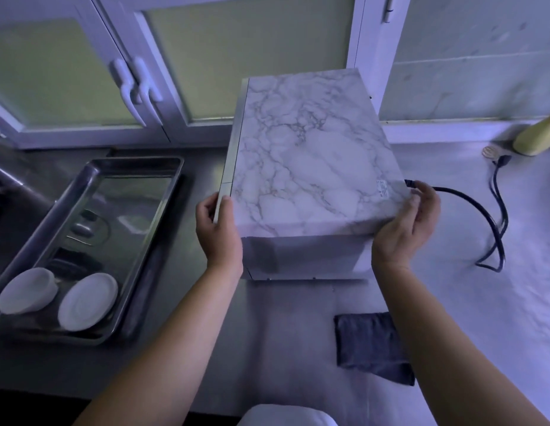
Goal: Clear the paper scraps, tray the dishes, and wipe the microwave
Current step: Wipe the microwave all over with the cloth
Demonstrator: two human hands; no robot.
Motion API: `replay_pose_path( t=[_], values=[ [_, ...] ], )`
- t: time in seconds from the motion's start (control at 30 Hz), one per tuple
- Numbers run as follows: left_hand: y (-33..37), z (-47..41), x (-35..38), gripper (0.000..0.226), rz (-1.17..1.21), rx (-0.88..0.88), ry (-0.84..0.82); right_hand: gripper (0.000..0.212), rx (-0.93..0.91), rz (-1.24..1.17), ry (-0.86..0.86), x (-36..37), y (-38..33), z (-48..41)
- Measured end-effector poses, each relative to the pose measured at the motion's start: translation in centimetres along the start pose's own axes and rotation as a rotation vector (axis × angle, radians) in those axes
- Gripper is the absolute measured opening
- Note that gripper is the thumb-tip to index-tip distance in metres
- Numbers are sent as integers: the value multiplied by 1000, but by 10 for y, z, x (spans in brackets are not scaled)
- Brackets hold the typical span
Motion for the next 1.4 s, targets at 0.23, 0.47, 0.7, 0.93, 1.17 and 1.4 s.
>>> replay_pose_path(
  t=[0.23, 0.47, 0.7, 0.93, 1.17, 1.4],
  values=[
    [-7, -11, 1, 28, -55, -20, -150, 57, 144, 1125, -601, -150, 128, 20],
    [-10, 16, -42, 53, -133, 48, -35, 72, 492, 1087, -642, -183, 148, 29],
    [-98, 70, -118, 21, -430, -102, -320, 32, 423, 953, -649, -176, 109, 48],
    [-55, 113, -83, 74, -608, 25, -1276, 33, 222, 592, -1204, -99, -30, 100],
    [27, 108, -39, 31, -243, -154, -1220, 46, -81, 497, -843, -36, -117, 72],
    [101, 133, 29, 31, 74, -471, -1161, 55, -695, 815, -411, 44, -166, 41]
  ],
)
Point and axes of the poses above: each hand's wrist, its own z-axis away from the middle knuckle, its own x-axis out of the palm, y = z × x, the point moved 6 cm from there along -z, towards the middle knuckle, and after that the axes turned 14 degrees about y, right-handed, at the moved point
